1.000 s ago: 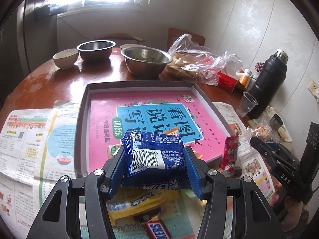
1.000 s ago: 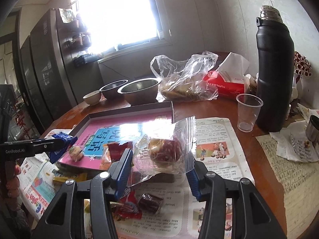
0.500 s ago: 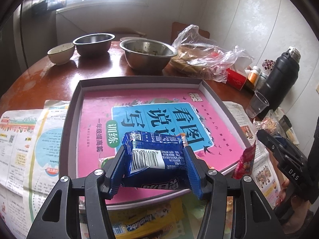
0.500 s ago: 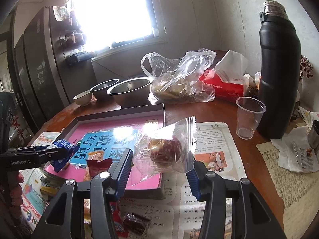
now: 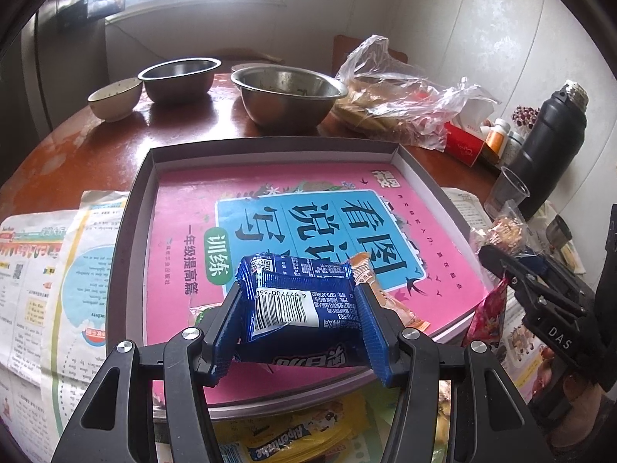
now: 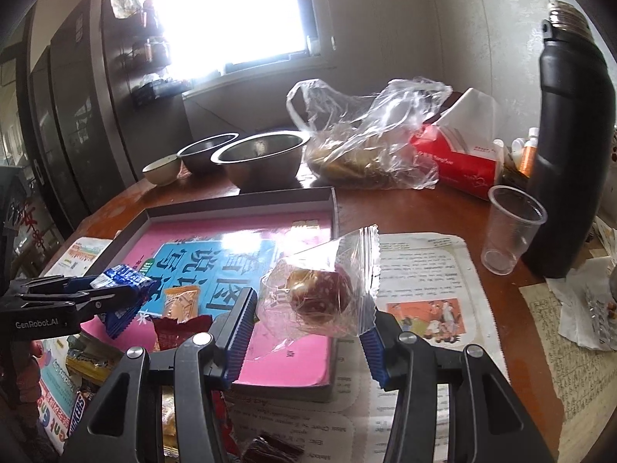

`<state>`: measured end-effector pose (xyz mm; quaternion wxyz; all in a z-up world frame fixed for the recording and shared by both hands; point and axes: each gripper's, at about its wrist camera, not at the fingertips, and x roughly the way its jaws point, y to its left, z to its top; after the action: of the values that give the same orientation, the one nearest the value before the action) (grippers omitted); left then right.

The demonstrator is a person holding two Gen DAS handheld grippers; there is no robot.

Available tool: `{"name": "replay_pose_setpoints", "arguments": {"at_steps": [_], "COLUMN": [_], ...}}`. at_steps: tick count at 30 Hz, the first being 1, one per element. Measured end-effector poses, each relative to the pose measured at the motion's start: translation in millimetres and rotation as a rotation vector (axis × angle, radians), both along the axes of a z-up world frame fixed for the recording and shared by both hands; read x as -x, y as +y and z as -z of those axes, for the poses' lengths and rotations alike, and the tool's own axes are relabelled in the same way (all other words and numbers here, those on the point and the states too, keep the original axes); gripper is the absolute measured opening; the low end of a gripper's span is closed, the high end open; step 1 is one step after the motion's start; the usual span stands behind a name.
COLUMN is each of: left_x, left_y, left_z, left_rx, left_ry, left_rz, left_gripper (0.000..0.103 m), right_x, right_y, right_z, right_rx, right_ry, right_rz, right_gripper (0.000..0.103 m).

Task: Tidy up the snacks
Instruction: 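Lift and carry the biscuit pack with the left gripper while the right carries the sweet bag over the tray, then lower the biscuit pack toward the workbook with the left gripper while the right lowers the sweet bag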

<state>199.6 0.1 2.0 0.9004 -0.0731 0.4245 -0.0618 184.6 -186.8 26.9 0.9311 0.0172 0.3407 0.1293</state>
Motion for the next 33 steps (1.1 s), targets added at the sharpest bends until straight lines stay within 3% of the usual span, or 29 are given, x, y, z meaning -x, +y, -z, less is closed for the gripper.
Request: {"name": "replay_pose_setpoints", "arguments": {"at_steps": [16,33], "left_x": [0,1], "left_y": [-2,-6], "left_z": [2,2], "left_rx": [0.001,0.011], "left_ry": [0.005,0.006], "left_rz": [0.004,0.012], "left_gripper": [0.058,0.058], "right_x": [-6,-7], "right_y": [25,23], "right_z": [14,19], "right_rx": [0.020,0.015], "right_ry": [0.064,0.086], "right_rz": [-0.073,-0.069], "right_gripper": [0.052,0.052]}}
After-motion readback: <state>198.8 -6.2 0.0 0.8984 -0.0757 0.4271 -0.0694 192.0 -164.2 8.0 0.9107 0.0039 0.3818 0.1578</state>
